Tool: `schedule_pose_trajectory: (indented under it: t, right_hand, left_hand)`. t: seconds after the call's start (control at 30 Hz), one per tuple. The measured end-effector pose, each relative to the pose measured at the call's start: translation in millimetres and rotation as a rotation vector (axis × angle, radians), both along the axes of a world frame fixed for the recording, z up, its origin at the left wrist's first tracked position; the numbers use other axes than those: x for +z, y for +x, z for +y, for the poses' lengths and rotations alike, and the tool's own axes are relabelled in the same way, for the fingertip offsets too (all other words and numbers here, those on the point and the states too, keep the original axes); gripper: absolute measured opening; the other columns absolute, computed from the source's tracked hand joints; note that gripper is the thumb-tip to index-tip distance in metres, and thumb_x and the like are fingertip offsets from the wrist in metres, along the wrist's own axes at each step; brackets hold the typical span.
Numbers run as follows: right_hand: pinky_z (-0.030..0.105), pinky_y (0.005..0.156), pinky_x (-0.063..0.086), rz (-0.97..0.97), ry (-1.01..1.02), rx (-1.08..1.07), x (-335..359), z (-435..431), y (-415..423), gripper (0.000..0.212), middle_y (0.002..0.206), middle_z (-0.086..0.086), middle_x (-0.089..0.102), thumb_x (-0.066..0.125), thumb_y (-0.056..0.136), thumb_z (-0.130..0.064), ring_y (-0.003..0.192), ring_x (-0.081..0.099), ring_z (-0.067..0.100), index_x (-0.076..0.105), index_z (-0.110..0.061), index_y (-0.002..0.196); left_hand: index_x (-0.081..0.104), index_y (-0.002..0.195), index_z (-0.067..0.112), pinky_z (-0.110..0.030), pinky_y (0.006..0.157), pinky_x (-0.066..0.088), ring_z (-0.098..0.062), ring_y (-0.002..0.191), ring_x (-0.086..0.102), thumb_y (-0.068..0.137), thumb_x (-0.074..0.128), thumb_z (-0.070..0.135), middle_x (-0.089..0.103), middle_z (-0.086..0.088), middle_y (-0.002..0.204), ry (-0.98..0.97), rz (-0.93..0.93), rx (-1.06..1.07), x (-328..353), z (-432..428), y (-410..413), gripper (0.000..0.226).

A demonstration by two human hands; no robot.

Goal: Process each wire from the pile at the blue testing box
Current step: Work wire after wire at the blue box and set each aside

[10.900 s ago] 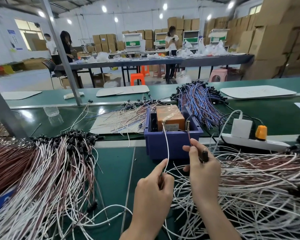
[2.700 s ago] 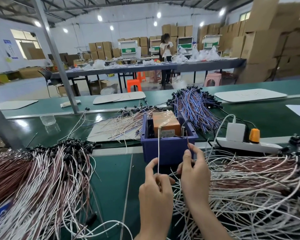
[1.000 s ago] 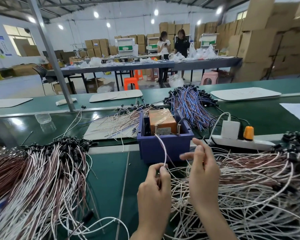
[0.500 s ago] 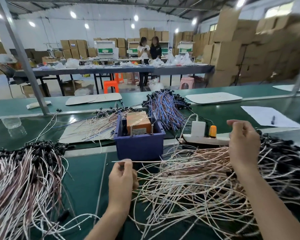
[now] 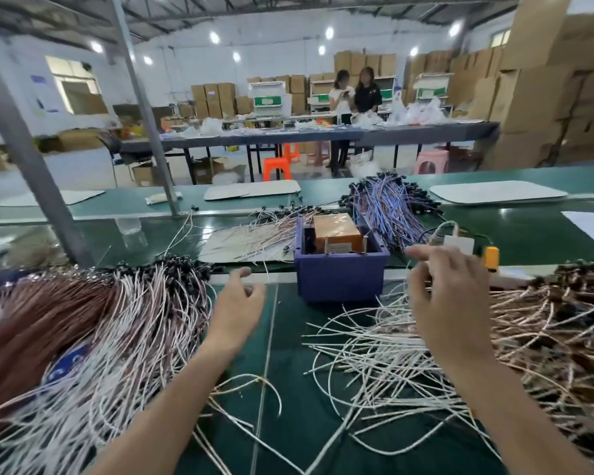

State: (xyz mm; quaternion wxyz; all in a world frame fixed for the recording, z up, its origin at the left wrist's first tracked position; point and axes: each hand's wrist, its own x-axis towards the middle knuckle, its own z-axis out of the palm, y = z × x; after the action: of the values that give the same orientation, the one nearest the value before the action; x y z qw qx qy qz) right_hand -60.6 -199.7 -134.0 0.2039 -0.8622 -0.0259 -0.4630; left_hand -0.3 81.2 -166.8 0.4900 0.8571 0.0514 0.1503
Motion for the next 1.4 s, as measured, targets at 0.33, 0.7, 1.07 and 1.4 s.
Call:
schedule_pose_trajectory:
  t: [0.33,0.7,1.07,1.4]
  right_hand:
    - [0.039,0.096,0.039,0.223,-0.081,0.119,-86.6,58.9,-3.0,0.031,0.103,0.000,0.068,0.073,0.084,-0.009,0.103,0.060,0.026,0.070,-0.020,0.113]
    - [0.043,0.090,0.051,0.192,-0.093,0.157,-91.7,56.8,-4.2,0.030,0.104,-0.001,0.067,0.068,0.086,-0.009,0.099,0.061,0.024,0.069,-0.020,0.114]
    - [0.039,0.093,0.048,0.179,-0.051,0.192,-89.6,56.1,-5.6,0.026,0.104,-0.003,0.065,0.063,0.089,-0.011,0.100,0.059,0.021,0.067,-0.019,0.113]
    - [0.016,0.105,0.037,0.260,0.593,0.628,-51.2,67.4,-4.2,0.044,0.129,-0.020,0.061,0.051,0.096,-0.051,0.125,0.052,-0.002,0.049,-0.038,0.137]
  left_hand:
    - [0.055,0.071,0.012,-0.027,0.050,0.040,-0.012,0.052,0.048,0.106,0.042,0.042,0.055,0.003,0.063,0.837,0.327,0.269,-6.6,116.2,18.0,0.047]
    - [0.053,0.129,0.005,-0.036,0.075,0.038,-0.031,0.102,0.064,0.105,0.040,0.028,0.054,-0.019,0.136,0.801,0.413,0.392,-6.2,90.1,34.6,0.036]
    - [0.047,0.084,0.009,-0.028,0.056,0.028,-0.014,0.060,0.035,0.096,0.044,0.009,0.043,-0.003,0.071,-0.287,0.141,0.413,10.9,85.5,39.2,0.012]
    - [0.051,0.097,0.031,-0.021,0.055,0.049,-0.005,0.061,0.060,0.102,0.055,0.026,0.064,0.009,0.077,0.051,-0.501,-0.235,28.5,-38.4,-35.3,0.008]
